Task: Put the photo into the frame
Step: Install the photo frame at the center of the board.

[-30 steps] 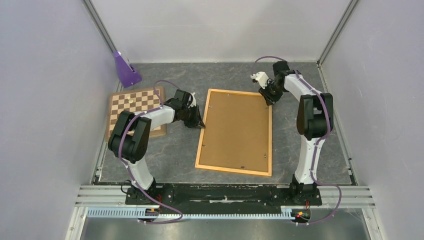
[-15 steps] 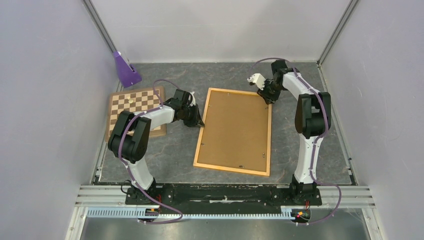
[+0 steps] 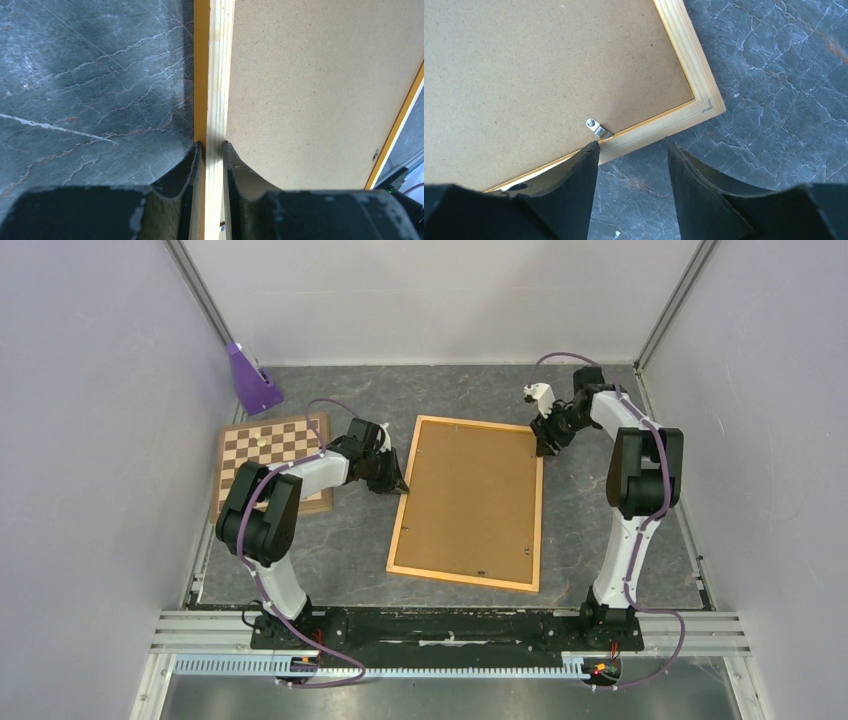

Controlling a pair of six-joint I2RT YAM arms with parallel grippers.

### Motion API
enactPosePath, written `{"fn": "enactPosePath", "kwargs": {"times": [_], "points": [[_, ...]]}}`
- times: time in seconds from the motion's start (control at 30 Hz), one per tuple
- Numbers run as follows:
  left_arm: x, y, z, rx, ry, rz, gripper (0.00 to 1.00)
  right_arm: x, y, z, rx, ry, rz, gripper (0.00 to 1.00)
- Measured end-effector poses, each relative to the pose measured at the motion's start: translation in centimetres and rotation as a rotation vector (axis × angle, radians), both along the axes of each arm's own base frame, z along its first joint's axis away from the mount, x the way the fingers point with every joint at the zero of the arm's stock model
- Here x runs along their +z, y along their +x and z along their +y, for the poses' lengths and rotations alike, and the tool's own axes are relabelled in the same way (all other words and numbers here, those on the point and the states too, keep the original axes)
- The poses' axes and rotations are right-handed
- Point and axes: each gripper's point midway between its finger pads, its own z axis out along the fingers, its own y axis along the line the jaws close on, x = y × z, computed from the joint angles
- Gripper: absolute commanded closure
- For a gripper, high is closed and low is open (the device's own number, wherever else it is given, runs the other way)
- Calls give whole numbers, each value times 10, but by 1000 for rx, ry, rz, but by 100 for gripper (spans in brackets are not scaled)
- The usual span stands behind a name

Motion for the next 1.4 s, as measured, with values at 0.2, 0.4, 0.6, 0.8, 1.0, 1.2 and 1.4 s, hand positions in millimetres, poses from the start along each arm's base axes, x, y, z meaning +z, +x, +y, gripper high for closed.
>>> {"fn": "enactPosePath", "kwargs": {"times": [0.2,0.4,0.6,0.8,1.0,1.2,1.4], "points": [[0,0,0,1,2,-3,98,-1,-1,-5,-168,9,53,43],[1,1,2,7,10,-6,98,-5,-23,-3,-376,92,133,43],[3,1,6,18,27,-6,98,-9,-46,7,-465,154,229,44],[3,1,6,20,31,-7,98,-10,-57,10,-503,166,255,61],[3,0,5,16,32,-10,98,-8,-60,16,-504,177,266,76],[3,-1,1,7,38,-22,97,-6,-53,13,-526,166,280,83],[3,-5,-9,-24,27,-31,95,-5,-23,9,-530,153,264,86]]}}
